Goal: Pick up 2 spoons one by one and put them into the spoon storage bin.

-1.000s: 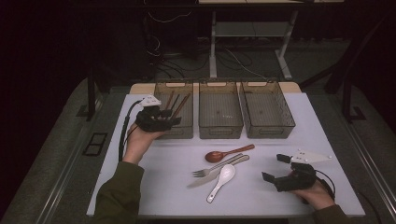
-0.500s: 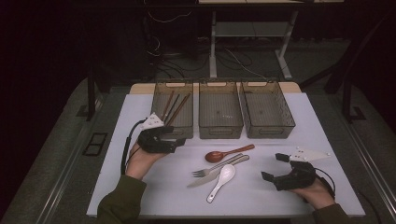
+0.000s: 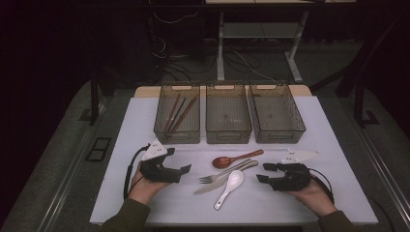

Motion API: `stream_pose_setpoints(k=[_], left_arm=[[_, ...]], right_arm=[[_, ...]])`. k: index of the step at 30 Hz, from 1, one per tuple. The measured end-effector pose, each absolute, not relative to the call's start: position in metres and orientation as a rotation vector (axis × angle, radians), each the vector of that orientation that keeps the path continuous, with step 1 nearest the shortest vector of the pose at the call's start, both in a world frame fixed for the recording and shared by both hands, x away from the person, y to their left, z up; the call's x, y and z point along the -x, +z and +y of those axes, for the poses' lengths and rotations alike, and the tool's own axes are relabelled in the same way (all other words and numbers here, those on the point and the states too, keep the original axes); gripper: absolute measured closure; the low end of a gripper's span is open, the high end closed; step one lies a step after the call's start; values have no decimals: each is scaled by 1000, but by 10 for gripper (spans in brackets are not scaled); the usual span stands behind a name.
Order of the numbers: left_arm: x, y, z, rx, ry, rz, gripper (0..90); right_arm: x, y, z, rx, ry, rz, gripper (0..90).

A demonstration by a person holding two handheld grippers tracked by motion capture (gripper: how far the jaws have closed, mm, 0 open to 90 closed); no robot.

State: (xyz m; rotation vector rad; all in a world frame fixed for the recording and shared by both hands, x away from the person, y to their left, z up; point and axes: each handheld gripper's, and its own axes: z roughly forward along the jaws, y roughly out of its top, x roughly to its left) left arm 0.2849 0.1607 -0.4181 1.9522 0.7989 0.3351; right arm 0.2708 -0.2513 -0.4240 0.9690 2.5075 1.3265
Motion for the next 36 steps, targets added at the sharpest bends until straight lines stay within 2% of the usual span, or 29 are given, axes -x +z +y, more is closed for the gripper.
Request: stream_pose_setpoints(k=[7, 13, 22, 36], left_arm=[[-277, -428, 155, -1985, 311, 758, 49], [-269, -433, 158, -1995, 259, 741, 0], [-274, -439, 156, -2020, 255, 721, 0], [-275, -440, 157, -2031, 251, 704, 0]], right_arm=[[-281, -422, -225, -922, 1292, 2542, 747], [-293, -420, -203, -868, 1279, 2572, 887], [-314, -427, -176, -830, 1251, 2619, 889], [-317, -438, -152, -798, 1122, 2711, 889]])
